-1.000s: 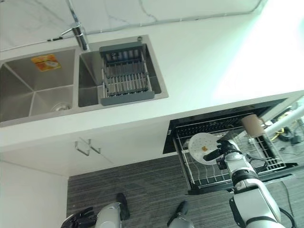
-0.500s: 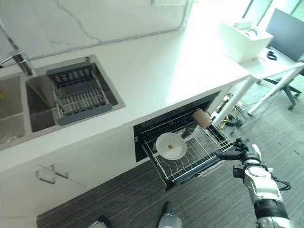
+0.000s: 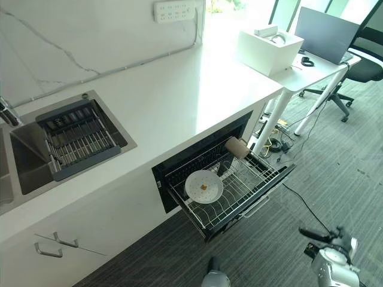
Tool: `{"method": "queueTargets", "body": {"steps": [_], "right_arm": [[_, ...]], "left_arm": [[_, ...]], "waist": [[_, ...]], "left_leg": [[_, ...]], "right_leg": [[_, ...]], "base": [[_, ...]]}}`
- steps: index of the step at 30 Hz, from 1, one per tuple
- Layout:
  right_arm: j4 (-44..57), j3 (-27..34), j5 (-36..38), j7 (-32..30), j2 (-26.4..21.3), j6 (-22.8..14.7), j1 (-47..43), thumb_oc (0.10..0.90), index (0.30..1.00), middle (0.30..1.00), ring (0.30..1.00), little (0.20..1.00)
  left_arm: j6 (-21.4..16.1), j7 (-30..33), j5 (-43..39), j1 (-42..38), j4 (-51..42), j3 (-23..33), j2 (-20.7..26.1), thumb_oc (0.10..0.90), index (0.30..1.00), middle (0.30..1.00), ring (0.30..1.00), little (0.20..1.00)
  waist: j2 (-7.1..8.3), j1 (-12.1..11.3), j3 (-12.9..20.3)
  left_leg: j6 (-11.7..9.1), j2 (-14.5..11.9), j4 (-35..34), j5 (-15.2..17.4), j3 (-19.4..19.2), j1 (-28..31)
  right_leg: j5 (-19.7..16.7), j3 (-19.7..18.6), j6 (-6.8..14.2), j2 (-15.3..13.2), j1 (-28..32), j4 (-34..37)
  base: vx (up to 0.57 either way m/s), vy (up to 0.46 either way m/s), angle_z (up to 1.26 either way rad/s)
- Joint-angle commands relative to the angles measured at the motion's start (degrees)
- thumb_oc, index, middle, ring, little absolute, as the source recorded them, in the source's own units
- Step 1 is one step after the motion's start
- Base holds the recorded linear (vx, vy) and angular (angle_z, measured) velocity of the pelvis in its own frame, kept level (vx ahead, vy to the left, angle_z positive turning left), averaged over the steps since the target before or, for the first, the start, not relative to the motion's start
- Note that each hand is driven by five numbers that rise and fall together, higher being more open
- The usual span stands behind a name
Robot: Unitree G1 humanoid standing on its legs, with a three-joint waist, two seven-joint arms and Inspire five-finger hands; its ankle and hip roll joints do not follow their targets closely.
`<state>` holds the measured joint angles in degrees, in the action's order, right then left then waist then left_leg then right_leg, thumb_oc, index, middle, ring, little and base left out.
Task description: Place the dishes in the dishwasher.
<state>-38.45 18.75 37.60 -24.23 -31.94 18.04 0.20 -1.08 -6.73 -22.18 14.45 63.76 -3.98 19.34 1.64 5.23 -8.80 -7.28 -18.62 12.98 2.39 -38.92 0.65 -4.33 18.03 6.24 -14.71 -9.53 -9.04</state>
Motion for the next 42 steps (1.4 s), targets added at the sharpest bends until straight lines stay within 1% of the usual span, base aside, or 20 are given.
{"method": "queueTargets", "body": {"steps": [1, 2, 4, 5, 6, 11, 13, 16, 17, 18, 19, 20, 27, 28, 33, 34, 36, 39, 42], "right_arm": [[-3.0, 3.0, 17.0, 3.3, -3.4, -10.5, -8.8, 0.4, 0.3, 0.3, 0.3, 0.3], [-4.7, 3.2, 18.4, 4.0, -3.1, -10.7, -9.2, 0.4, 0.3, 0.3, 0.3, 0.3], [-15.9, 4.8, 27.0, 6.6, -2.3, -10.6, -12.4, 0.4, 0.3, 0.3, 0.3, 0.3], [-20.1, 6.0, 30.9, 6.0, -2.7, -10.6, -13.8, 0.4, 0.3, 0.3, 0.3, 0.3], [-23.6, 6.7, 32.5, 5.5, -3.4, -10.7, -15.0, 0.4, 0.3, 0.3, 0.3, 0.3], [-29.0, 6.3, 31.6, 5.5, -6.4, -10.0, -18.3, 0.4, 0.3, 0.3, 0.3, 0.3], [-30.0, 5.8, 30.5, 5.8, -7.2, -9.7, -18.9, 0.4, 0.3, 0.3, 0.3, 0.3], [-31.4, 4.9, 31.3, 5.7, -8.3, -8.7, -20.5, 0.4, 0.3, 0.3, 0.3, 0.3], [-32.1, 4.1, 30.8, 5.7, -8.6, -7.8, -21.8, 0.4, 0.3, 0.3, 0.3, 0.3], [-32.2, 3.9, 30.7, 5.8, -8.6, -7.6, -22.0, 0.4, 0.3, 0.3, 0.3, 0.3], [-32.8, 2.6, 28.6, 6.2, -9.0, -6.1, -23.8, 0.4, 0.3, 0.3, 0.3, 0.3], [-33.0, 2.1, 27.7, 6.5, -9.3, -5.4, -24.6, 0.4, 0.3, 0.3, 0.3, 0.3], [-34.4, -0.9, 25.1, 8.4, -10.0, -2.1, -28.6, 0.4, 0.3, 0.3, 0.3, 0.3], [-34.7, -1.8, 24.8, 8.8, -9.6, -1.5, -29.4, 0.4, 0.3, 0.3, 0.3, 0.3], [-35.0, -3.6, 23.7, 9.1, -8.2, -0.9, -31.3, 0.4, 0.3, 0.3, 0.3, 0.3], [-35.0, -4.4, 24.0, 8.9, -7.8, -1.4, -32.2, 0.4, 0.3, 0.3, 0.3, 0.3], [-34.9, -5.1, 24.1, 9.0, -7.3, -1.9, -32.9, 0.4, 0.3, 0.3, 0.3, 0.3], [-34.4, -6.4, 23.5, 9.0, -6.3, -3.5, -35.2, 0.4, 0.3, 0.3, 0.3, 0.3], [-34.3, -7.3, 23.3, 9.2, -7.0, -4.5, -37.8, 0.4, 0.3, 0.3, 0.3, 0.3]], "left_arm": [[-3.5, -3.1, -2.3, -7.5, -3.1, -0.7, -3.4, 0.8, 0.9, 0.9, 0.9, 0.9], [-3.4, -3.2, -2.2, -7.6, -3.0, -0.8, -3.4, 0.8, 0.9, 0.9, 0.9, 0.9], [-3.0, -3.0, -2.4, -8.2, -1.7, -2.0, -3.1, 0.8, 0.9, 0.9, 0.9, 0.9], [-2.7, -3.0, -2.7, -8.2, -1.2, -2.4, -3.0, 0.8, 0.9, 0.9, 0.9, 0.9], [-2.6, -2.9, -3.4, -7.7, -0.9, -2.8, -3.2, 0.8, 0.9, 0.9, 0.9, 0.9], [-3.2, -2.7, -4.0, -7.0, -0.5, -3.8, -3.9, 0.8, 0.9, 0.9, 0.9, 0.9], [-2.8, -2.8, -4.1, -7.1, -0.9, -4.1, -3.7, 0.8, 0.9, 0.9, 0.9, 0.9], [-1.7, -2.8, -4.1, -7.5, -1.5, -4.5, -3.3, 0.8, 0.9, 0.9, 0.9, 0.9], [-1.4, -2.3, -4.1, -7.6, -1.5, -4.9, -3.4, 0.8, 0.9, 0.9, 0.9, 0.9], [-1.4, -2.2, -4.1, -7.7, -1.4, -4.9, -3.4, 0.8, 0.9, 0.9, 0.9, 0.9], [-1.5, -1.8, -3.9, -8.1, -0.5, -4.8, -3.7, 0.8, 0.9, 0.9, 0.9, 0.9], [-1.8, -1.7, -3.7, -8.0, 0.0, -4.5, -3.8, 0.8, 0.9, 0.9, 0.9, 0.9], [-3.5, -1.9, -2.9, -7.7, 2.2, -3.1, -4.0, 0.8, 0.9, 0.9, 0.9, 0.9], [-3.7, -1.6, -2.8, -7.7, 2.5, -2.8, -4.2, 0.8, 0.9, 0.9, 0.9, 0.9], [-4.8, -1.4, -2.6, -8.1, 4.3, -2.6, -4.8, 0.8, 0.9, 0.9, 0.9, 0.9], [-5.1, -1.5, -2.4, -8.1, 4.7, -2.7, -4.8, 0.8, 0.9, 0.9, 0.9, 0.9], [-5.4, -1.5, -2.1, -8.2, 5.1, -2.5, -4.9, 0.8, 0.9, 0.9, 0.9, 0.9], [-6.3, -1.4, -2.0, -7.9, 5.8, -2.3, -4.9, 0.8, 0.9, 0.9, 0.9, 0.9], [-6.8, -1.6, -1.7, -7.8, 5.6, -2.3, -4.8, 0.8, 0.9, 0.9, 0.9, 0.9]], "waist": [[0.19, -2.1, -0.8], [0.11, -2.3, -0.7], [-0.51, -4.1, -0.1], [-0.78, -4.9, 0.2], [-1.05, -5.7, 0.6], [-1.63, -7.6, 0.9], [-1.81, -8.2, 1.0], [-1.93, -9.2, 1.1], [-1.92, -9.9, 1.2], [-1.93, -9.9, 1.2], [-2.05, -10.7, 1.3], [-2.12, -11.0, 1.3], [-2.57, -13.0, 1.2], [-2.77, -13.7, 1.1], [-3.4, -15.2, 0.6], [-3.66, -15.9, 0.3], [-3.85, -16.3, 0.0], [-4.61, -18.0, -0.6], [-5.4, -19.4, -1.2]], "left_leg": [[1.8, 1.7, 4.2, 9.7, 4.1, 2.7], [1.8, 1.8, 4.2, 9.7, 4.2, 2.7], [1.7, 2.1, 4.2, 9.8, 4.9, 2.7], [1.7, 2.3, 4.2, 9.9, 5.2, 2.7], [1.6, 2.5, 4.2, 9.8, 5.5, 2.7], [1.4, 2.6, 4.2, 9.4, 6.1, 2.6], [1.3, 2.7, 4.2, 9.2, 6.5, 2.3], [1.2, 2.9, 4.2, 9.1, 7.2, 1.9], [1.4, 3.1, 4.2, 9.3, 7.9, 1.7], [1.4, 3.1, 4.2, 9.3, 8.0, 1.7], [1.5, 3.2, 4.2, 9.2, 8.6, 1.3], [1.5, 3.3, 4.2, 9.1, 8.9, 1.2], [1.5, 3.7, 4.2, 8.7, 11.0, -0.2], [1.6, 3.8, 4.2, 8.6, 11.5, -0.6], [1.7, 4.2, 4.2, 8.1, 12.8, -2.0], [1.7, 4.3, 4.2, 7.9, 13.2, -2.5], [1.7, 4.4, 4.2, 7.8, 13.6, -2.9], [1.8, 4.9, 4.2, 7.4, 14.8, -4.2], [1.8, 5.4, 4.2, 7.2, 15.9, -5.5]], "right_leg": [[8.1, 6.9, 4.0, -3.7, 2.7, -8.1], [8.1, 7.0, 3.9, -3.7, 2.8, -8.1], [8.3, 7.9, 3.9, -4.0, 3.4, -8.1], [8.3, 8.3, 4.0, -4.0, 3.6, -8.1], [8.5, 8.3, 3.8, -3.9, 4.0, -8.1], [9.2, 8.7, 3.4, -3.7, 5.0, -8.1], [9.3, 8.9, 3.4, -3.6, 5.3, -8.1], [9.2, 9.6, 3.6, -3.9, 5.5, -8.1], [9.4, 10.0, 3.5, -3.9, 5.8, -8.1], [9.4, 10.0, 3.5, -3.9, 5.8, -8.1], [9.5, 10.4, 3.4, -4.0, 6.2, -8.1], [9.6, 10.6, 3.3, -4.0, 6.3, -8.1], [10.1, 12.2, 3.1, -4.3, 7.2, -8.1], [10.1, 12.9, 3.1, -4.5, 7.4, -8.1], [10.1, 14.6, 3.2, -5.3, 7.9, -8.1], [10.0, 15.2, 3.2, -5.7, 8.1, -8.1], [9.9, 15.6, 3.3, -6.0, 8.2, -8.1], [9.6, 17.1, 3.4, -7.2, 8.7, -8.1], [9.2, 18.4, 3.3, -8.2, 9.0, -8.1]], "base": [[0.03, -0.014, -0.04], [0.05, -0.013, -0.03], [0.04, -0.018, 0.08], [0.04, -0.012, 0.2], [0.03, 0.001, 0.23], [0.02, 0.013, 0.05], [0.0, 0.0, 0.0], [0.01, -0.013, 0.07], [0.03, -0.021, 0.24], [0.05, -0.021, 0.3], [0.04, -0.006, 0.2], [0.04, -0.004, 0.19], [0.03, 0.006, 0.24], [0.04, 0.015, 0.21], [0.03, 0.019, 0.25], [0.01, 0.034, 0.22], [0.02, 0.035, 0.34], [0.05, 0.064, 0.27], [0.02, 0.091, 0.41]]}}
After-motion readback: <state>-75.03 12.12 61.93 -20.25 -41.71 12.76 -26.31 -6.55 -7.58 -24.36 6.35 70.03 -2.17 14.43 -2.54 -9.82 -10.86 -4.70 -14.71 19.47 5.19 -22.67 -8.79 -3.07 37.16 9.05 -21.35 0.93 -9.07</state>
